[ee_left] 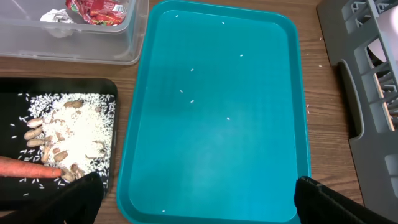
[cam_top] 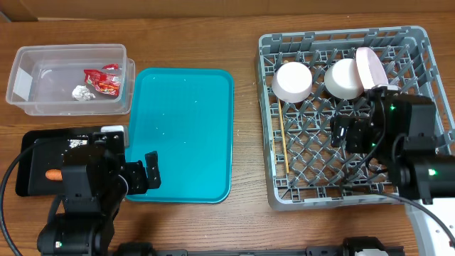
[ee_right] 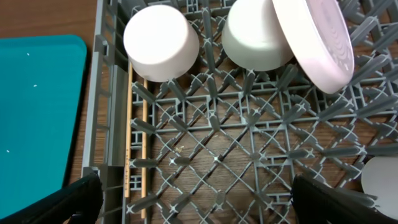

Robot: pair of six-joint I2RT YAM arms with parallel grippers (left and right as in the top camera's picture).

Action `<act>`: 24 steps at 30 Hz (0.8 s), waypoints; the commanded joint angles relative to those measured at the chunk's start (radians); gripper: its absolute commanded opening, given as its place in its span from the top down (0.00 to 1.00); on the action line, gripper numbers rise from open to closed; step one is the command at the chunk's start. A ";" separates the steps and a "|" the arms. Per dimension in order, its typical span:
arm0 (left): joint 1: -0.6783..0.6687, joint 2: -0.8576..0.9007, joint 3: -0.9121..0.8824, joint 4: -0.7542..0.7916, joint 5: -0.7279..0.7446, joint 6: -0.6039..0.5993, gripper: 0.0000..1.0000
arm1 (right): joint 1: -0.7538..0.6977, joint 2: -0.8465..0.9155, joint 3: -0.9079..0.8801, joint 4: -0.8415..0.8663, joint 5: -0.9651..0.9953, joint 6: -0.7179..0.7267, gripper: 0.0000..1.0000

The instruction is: Sort waste into correct bins and load items into the dishwasher

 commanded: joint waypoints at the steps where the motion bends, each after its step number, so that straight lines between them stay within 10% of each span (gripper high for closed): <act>1: 0.005 0.000 -0.010 0.003 -0.011 -0.018 0.00 | 0.020 0.012 -0.006 0.004 0.007 0.003 0.00; 12: 0.005 0.000 -0.010 0.003 -0.011 -0.018 0.00 | 0.060 -0.021 -0.013 0.082 0.032 -0.006 0.00; 24: 0.005 0.000 -0.010 0.003 -0.011 -0.018 0.00 | 0.039 -0.638 -0.512 0.467 0.032 -0.012 0.00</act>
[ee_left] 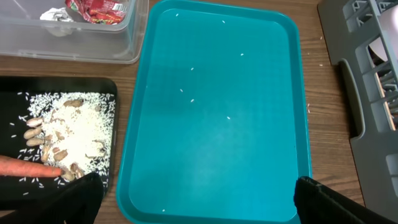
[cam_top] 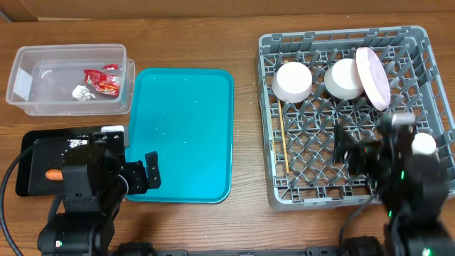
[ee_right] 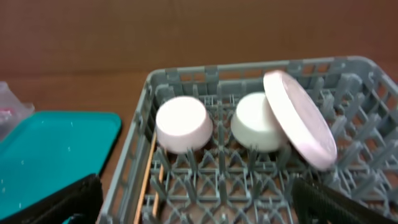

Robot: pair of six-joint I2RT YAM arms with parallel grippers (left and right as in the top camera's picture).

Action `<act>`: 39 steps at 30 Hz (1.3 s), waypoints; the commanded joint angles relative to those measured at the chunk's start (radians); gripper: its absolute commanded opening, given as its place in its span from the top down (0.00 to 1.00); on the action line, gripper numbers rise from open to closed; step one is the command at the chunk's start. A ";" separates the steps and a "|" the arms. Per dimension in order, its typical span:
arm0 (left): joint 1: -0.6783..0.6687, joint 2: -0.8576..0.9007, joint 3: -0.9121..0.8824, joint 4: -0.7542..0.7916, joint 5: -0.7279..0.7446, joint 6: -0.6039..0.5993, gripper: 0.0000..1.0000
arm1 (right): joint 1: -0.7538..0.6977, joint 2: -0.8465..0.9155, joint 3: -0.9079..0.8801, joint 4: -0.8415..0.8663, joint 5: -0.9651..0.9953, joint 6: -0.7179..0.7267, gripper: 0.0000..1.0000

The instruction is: Sort waste into correct bins and load items into the dishwasher

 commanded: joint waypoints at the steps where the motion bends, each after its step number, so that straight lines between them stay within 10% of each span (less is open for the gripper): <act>1: 0.005 -0.002 -0.006 0.004 -0.011 -0.018 0.00 | -0.008 -0.159 -0.163 0.093 0.006 -0.004 0.00; 11: 0.005 -0.002 -0.006 0.004 -0.011 -0.018 0.00 | -0.065 -0.508 -0.706 0.675 0.004 -0.031 0.00; 39: 0.005 -0.002 -0.006 0.004 -0.011 -0.018 0.00 | -0.100 -0.505 -0.714 0.538 -0.055 -0.105 0.00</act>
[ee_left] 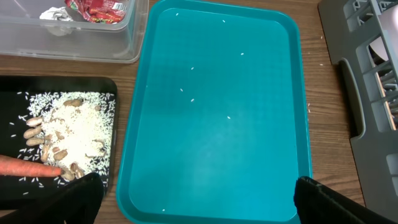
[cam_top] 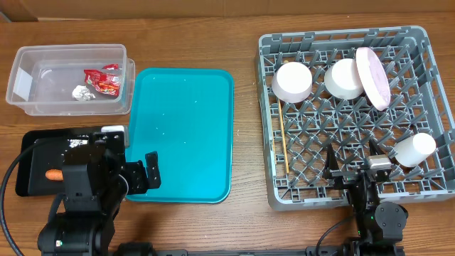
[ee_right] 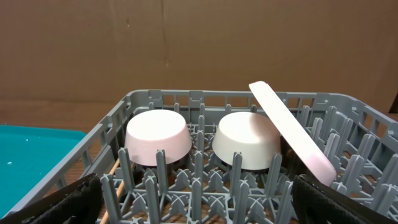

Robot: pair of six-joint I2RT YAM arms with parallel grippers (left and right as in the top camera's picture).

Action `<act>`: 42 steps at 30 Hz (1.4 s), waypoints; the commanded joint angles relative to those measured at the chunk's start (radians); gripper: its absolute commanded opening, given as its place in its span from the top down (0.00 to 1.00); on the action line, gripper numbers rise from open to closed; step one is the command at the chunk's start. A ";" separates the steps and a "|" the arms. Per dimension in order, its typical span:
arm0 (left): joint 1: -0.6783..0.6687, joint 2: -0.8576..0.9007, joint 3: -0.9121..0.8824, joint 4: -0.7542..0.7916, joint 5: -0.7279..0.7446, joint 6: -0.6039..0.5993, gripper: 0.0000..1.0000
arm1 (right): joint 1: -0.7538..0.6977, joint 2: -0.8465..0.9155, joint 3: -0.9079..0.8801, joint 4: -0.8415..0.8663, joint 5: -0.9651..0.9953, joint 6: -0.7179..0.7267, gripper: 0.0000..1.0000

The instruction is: Sort waste into correct bins and load items into the dishwasher

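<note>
The grey dish rack (cam_top: 264, 107) on the right holds two upturned white bowls (cam_top: 293, 81) (cam_top: 343, 77), a pink plate (cam_top: 372, 68) leaning on edge, a white cup (cam_top: 414, 149) lying at its right side and wooden chopsticks (cam_top: 283, 139) along its left. My right gripper (ee_right: 199, 202) is open and empty, low at the rack's front edge, looking across the bowls (ee_right: 158, 137). The left gripper (ee_left: 199, 202) hangs open and empty over the near end of the teal tray (ee_left: 224, 106). That tray carries only a few rice grains.
A clear bin (cam_top: 28, 99) at the back left holds a red wrapper (cam_top: 102, 80) and crumpled foil. In the black tray (cam_top: 32, 142) beside my left arm lie rice (ee_left: 74, 134), peanuts and a carrot (ee_left: 25, 167). A cardboard wall stands behind the rack.
My right arm has drawn back from over the rack's right front to its near edge, lower down, and the cup now shows in full. The left arm has not moved.
The right gripper first stood open over the rack's right half, looking straight down at the bowls and plate. Then it was further back and tilted up. Now it sits low at the front edge. The left gripper stayed open over the tray throughout.
</note>
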 commanded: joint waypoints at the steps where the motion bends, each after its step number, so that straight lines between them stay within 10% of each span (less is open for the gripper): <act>1: 0.005 -0.003 -0.006 0.003 -0.011 -0.018 0.00 | -0.003 -0.006 -0.010 0.004 -0.005 -0.003 0.00; 12: -0.006 -0.143 -0.093 0.052 -0.066 0.009 0.00 | -0.003 -0.006 -0.010 0.005 -0.005 -0.003 0.00; 21: -0.013 -0.634 -0.656 0.617 -0.067 0.027 0.00 | -0.003 -0.006 -0.010 0.005 -0.005 -0.003 0.00; 29: -0.018 -0.732 -0.971 1.087 -0.096 0.027 0.00 | -0.003 -0.006 -0.010 0.005 -0.005 -0.003 0.00; 42: -0.020 -0.730 -0.979 0.978 -0.084 0.024 0.00 | -0.003 -0.006 -0.010 0.005 -0.005 -0.003 0.00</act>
